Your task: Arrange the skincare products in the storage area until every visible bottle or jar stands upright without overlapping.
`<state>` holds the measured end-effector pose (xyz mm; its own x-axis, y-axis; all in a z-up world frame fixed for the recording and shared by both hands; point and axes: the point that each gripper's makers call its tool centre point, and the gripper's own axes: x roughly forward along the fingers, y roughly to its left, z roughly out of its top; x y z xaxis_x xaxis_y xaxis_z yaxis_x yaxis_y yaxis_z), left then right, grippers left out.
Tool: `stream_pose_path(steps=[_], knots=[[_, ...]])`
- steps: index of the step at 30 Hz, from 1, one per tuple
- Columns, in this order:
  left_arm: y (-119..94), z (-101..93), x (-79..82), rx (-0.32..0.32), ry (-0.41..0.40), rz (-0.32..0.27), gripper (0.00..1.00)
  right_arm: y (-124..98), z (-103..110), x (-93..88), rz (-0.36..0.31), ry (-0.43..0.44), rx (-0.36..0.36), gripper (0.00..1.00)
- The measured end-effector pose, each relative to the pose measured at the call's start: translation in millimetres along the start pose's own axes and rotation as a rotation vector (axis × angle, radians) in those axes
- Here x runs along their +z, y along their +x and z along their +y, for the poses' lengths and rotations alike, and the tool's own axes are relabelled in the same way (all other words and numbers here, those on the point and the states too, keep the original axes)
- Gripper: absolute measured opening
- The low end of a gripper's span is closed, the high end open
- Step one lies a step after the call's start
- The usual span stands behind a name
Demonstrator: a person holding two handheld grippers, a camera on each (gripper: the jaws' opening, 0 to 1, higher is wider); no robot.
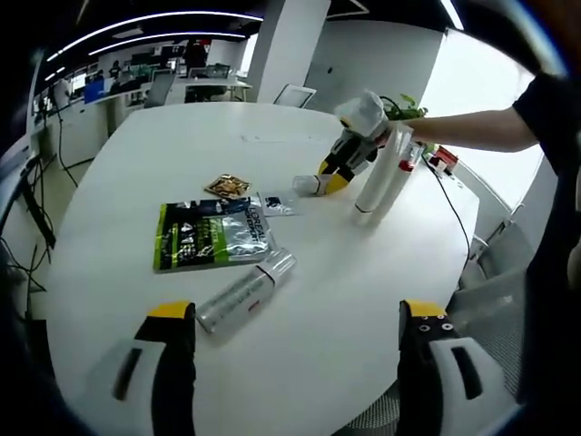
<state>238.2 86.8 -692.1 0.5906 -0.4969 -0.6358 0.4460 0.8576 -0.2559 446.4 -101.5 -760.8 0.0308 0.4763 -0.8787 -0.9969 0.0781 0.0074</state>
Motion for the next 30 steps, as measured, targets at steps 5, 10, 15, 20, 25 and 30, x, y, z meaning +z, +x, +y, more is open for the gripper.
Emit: stream_pose_path(steps=[5, 10, 15, 20, 25, 30], knots=[[-1, -1.5, 3.5, -0.003, 0.008, -0.006, 0.90, -22, -9, 0.0, -0.039, 0.052, -0.052, 0.20], [-2, -5.7, 8.2, -0.007, 0.012, -0.016, 0.90, -35, -9, -3.7, -0.052, 0.062, -0.086, 0.20], [-3, -9.7, 11.5, -0.014, 0.028, -0.017, 0.90, -45, -7, -13.3, -0.060, 0.091, -0.116, 0.20], [-6, -12.5, 16.8, -0.020, 0.040, -0.025, 0.90, -65, -8, -24.6, -0.083, 0.141, -0.165, 0.20], [-7, -19.8, 25.6, -0.037, 0.068, -0.033, 0.89, -86, -6, -36.8, -0.116, 0.189, -0.212, 0.20], [-7, -30.0, 33.1, -0.054, 0.108, -0.034, 0.89, -108, 2, -54.1, -0.148, 0.255, -0.256, 0.20]])
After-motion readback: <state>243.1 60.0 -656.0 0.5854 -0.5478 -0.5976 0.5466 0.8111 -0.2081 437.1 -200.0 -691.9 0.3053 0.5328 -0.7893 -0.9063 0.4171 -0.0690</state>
